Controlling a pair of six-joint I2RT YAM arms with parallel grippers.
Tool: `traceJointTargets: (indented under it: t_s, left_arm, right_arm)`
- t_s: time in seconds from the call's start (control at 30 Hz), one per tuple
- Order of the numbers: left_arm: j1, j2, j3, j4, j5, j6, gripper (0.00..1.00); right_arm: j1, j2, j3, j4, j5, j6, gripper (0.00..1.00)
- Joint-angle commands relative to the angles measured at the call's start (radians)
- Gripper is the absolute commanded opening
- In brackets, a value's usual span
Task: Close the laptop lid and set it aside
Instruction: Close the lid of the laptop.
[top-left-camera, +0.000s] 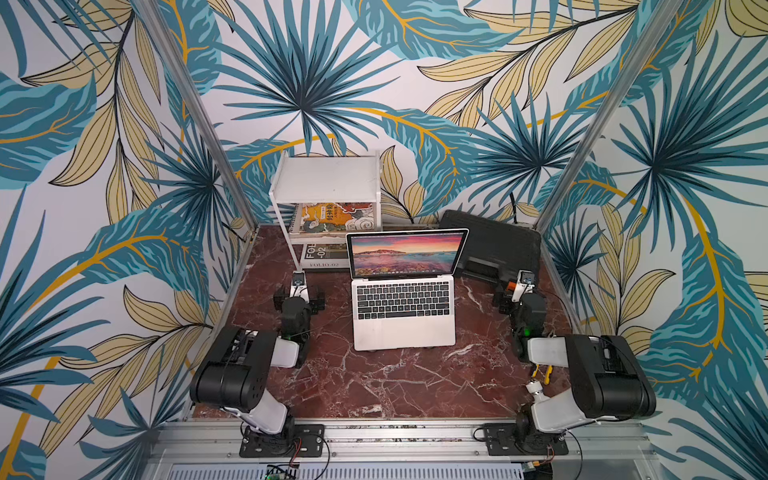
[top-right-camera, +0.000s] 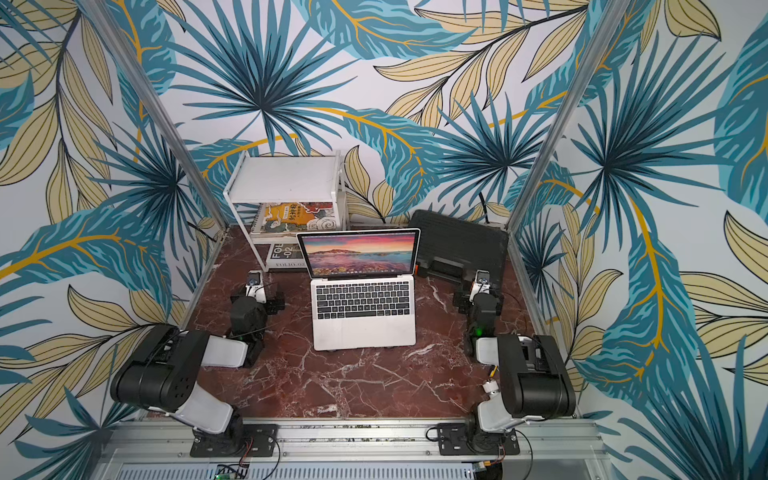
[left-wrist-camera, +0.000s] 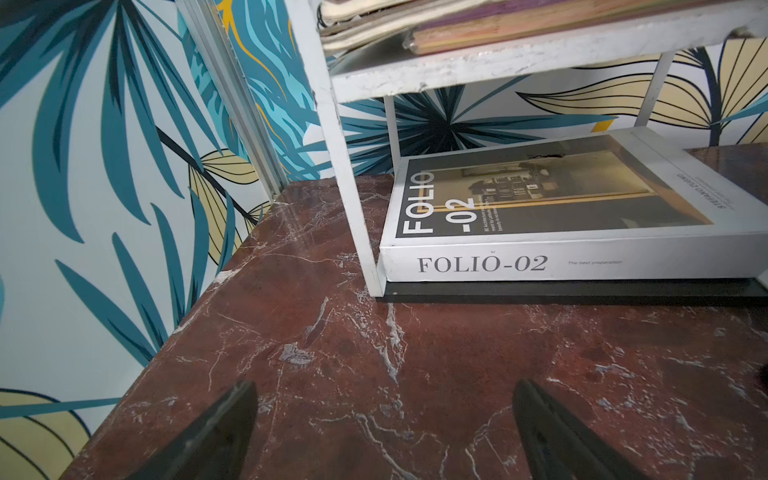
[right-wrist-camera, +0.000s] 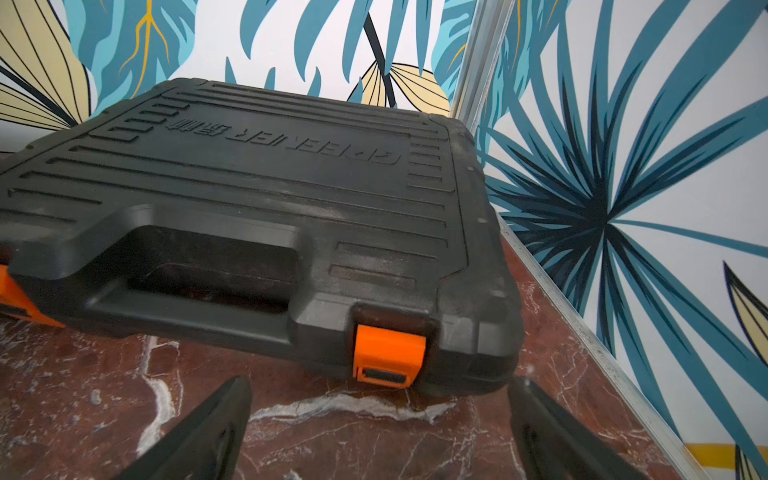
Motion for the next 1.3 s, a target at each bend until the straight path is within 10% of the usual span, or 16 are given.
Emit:
traceJointTargets:
  t_s: [0.0, 0.5, 0.63, 0.87, 1.1, 1.27]
  left_arm:
    - [0.003, -0.009, 0.013, -0.002, 0.004, 0.002, 1.00]
    - [-0.020, -0.086, 0.020, -0.060, -0.021, 0.028, 1.00]
    - [-0.096, -0.363, 0.081, -0.336, -0.131, 0.032, 1.00]
    - [-0.083, -0.689, 0.359, -0.831, 0.163, -0.099, 0.98]
    - [-0.090, -0.578, 0.651, -1.023, 0.584, -0.058, 0.94]
    - [-0.158, -0.475, 0.777, -1.119, 0.640, -0.011, 0.92]
  right_arm:
    - [-0.007, 0.000, 0.005, -0.002, 0.006, 0.012, 1.00]
    - [-0.026, -0.021, 0.017, -0.035, 0.000, 0.029, 0.99]
    - [-0.025, -0.235, 0.136, -0.444, 0.053, 0.089, 0.97]
    - [-0.025, -0.508, 0.351, -0.852, -0.166, 0.290, 0.88]
    - [0.030, -0.467, 0.589, -1.110, -0.582, 0.272, 0.74]
    - [0.135, -0.404, 0.689, -1.210, -0.557, 0.220, 0.57]
